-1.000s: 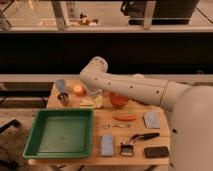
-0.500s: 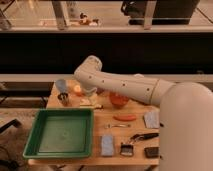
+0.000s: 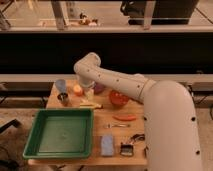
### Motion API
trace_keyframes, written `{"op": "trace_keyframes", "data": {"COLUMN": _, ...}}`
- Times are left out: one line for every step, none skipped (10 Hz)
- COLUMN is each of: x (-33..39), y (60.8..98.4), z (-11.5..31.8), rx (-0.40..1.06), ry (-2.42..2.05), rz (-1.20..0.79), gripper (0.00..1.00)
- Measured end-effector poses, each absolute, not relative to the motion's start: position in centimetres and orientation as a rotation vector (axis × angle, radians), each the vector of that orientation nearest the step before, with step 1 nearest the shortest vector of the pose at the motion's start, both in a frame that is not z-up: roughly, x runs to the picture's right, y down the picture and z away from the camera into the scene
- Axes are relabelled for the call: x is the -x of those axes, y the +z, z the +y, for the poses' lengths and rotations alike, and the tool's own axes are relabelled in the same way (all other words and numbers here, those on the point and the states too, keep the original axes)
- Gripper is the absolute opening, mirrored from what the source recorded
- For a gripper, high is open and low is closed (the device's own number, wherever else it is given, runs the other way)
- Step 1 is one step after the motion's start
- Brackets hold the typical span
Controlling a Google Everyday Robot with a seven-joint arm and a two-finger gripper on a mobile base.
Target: Place apple in paper cup
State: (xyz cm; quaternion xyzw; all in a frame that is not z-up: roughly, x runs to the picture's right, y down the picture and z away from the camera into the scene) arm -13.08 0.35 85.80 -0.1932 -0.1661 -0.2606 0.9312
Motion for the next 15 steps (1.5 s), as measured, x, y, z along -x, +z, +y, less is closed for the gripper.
{"op": "trace_keyframes", "data": {"x": 14.0, "y": 86.2, "z": 0.1, "rx": 0.382, "ry": -0.548, "rz": -0.358, "gripper": 0.8}}
{"op": "trace_keyframes", "data": {"x": 14.5, "y": 86.5, "z": 0.1, "rx": 0.37, "ry": -0.561, "rz": -0.369, "gripper": 0.8}}
{"op": "trace_keyframes", "data": {"x": 14.9, "y": 87.2, "z": 0.1, "rx": 0.348, "ry": -0.578, "rz": -0.384, "gripper": 0.8}}
{"op": "trace_keyframes", "data": {"x": 15.2, "y": 87.6, "z": 0.1, "rx": 0.329, "ry": -0.589, "rz": -0.397, "gripper": 0.8}}
{"op": "trace_keyframes", "data": {"x": 15.5, "y": 88.1, "z": 0.1, "rx": 0.314, "ry": -0.598, "rz": -0.408, "gripper": 0.8}}
{"op": "trace_keyframes", "data": {"x": 15.8, "y": 88.7, "z": 0.0, "rx": 0.295, "ry": -0.607, "rz": -0.419, "gripper": 0.8}}
{"op": "trace_keyframes", "data": {"x": 16.2, "y": 89.5, "z": -0.4, "rx": 0.276, "ry": -0.609, "rz": -0.429, "gripper": 0.8}}
{"op": "trace_keyframes", "data": {"x": 16.6, "y": 90.0, "z": -0.5, "rx": 0.267, "ry": -0.613, "rz": -0.434, "gripper": 0.8}}
{"op": "trace_keyframes", "data": {"x": 17.6, "y": 91.0, "z": -0.7, "rx": 0.249, "ry": -0.62, "rz": -0.44, "gripper": 0.8}}
{"op": "trace_keyframes", "data": {"x": 18.5, "y": 91.8, "z": -1.0, "rx": 0.238, "ry": -0.622, "rz": -0.446, "gripper": 0.8}}
{"op": "trace_keyframes", "data": {"x": 19.0, "y": 92.6, "z": -1.4, "rx": 0.233, "ry": -0.618, "rz": -0.453, "gripper": 0.8}}
{"op": "trace_keyframes", "data": {"x": 19.0, "y": 93.4, "z": -1.7, "rx": 0.23, "ry": -0.61, "rz": -0.455, "gripper": 0.8}}
{"op": "trace_keyframes", "data": {"x": 18.9, "y": 94.0, "z": -2.0, "rx": 0.229, "ry": -0.601, "rz": -0.456, "gripper": 0.8}}
{"op": "trace_keyframes", "data": {"x": 19.0, "y": 94.4, "z": -2.3, "rx": 0.228, "ry": -0.588, "rz": -0.457, "gripper": 0.8}}
{"op": "trace_keyframes", "data": {"x": 18.8, "y": 94.8, "z": -2.6, "rx": 0.229, "ry": -0.573, "rz": -0.455, "gripper": 0.8}}
